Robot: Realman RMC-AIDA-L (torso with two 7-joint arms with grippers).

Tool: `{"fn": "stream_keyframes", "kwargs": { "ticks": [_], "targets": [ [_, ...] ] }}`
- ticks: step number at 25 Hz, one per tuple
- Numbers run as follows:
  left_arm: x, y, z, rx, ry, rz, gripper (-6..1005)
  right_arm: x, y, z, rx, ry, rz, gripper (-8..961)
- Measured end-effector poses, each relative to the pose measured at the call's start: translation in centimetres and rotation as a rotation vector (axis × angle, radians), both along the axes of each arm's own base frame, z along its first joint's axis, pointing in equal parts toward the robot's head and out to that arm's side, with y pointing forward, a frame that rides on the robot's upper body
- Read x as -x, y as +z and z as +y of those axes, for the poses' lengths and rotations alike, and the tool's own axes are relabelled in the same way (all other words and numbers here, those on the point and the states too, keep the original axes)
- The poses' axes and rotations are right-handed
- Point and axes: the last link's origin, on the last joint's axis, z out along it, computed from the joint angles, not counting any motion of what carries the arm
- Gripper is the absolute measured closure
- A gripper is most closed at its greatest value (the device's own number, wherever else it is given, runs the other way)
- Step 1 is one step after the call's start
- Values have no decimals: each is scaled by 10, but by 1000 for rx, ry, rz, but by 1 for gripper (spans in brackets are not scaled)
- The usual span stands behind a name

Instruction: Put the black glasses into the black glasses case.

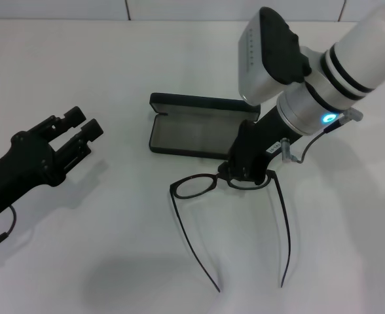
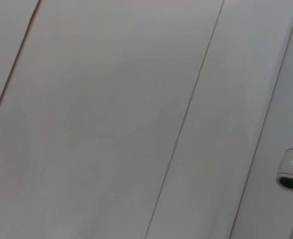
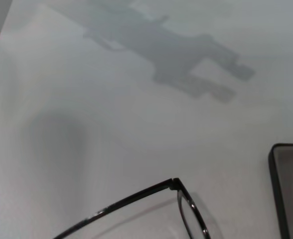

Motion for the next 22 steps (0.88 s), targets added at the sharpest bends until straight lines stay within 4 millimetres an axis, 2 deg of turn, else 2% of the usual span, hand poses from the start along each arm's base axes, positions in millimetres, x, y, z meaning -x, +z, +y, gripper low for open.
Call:
{"fn": "stream_keyframes", "kwargs": {
  "ticks": [3,6,11,12,13,14,16,21,22],
  "targets": [
    [-1,-1,-2,3,-7,-6,534,-9,4,-7,-14,8,51,932],
    [-4,1,-9,6,-34,-28,535,-9,15,-11,-48,5,128,932],
    [-12,14,-20,-15,-125,-74,538,-20,49,-22,-127,-58,319,931],
    [-16,17,-21,-25,-159,-89,538,-20,49,-22,-127,-58,319,931],
    [-18,18,-21,-28,-172,-95,539,-27,64,-26,-166,-74,399,931],
    [-23,21,-21,-31,-209,-108,569,-36,78,-30,-208,-85,501,931],
    [-32,23,-20,-31,-279,-129,630,-43,89,-35,-245,-100,602,932],
    [-63,20,-6,22,-445,-195,811,-52,96,-42,-295,-116,740,932],
    [-63,20,-6,22,-445,-195,856,-52,97,-44,-297,-112,773,932]
  ]
}}
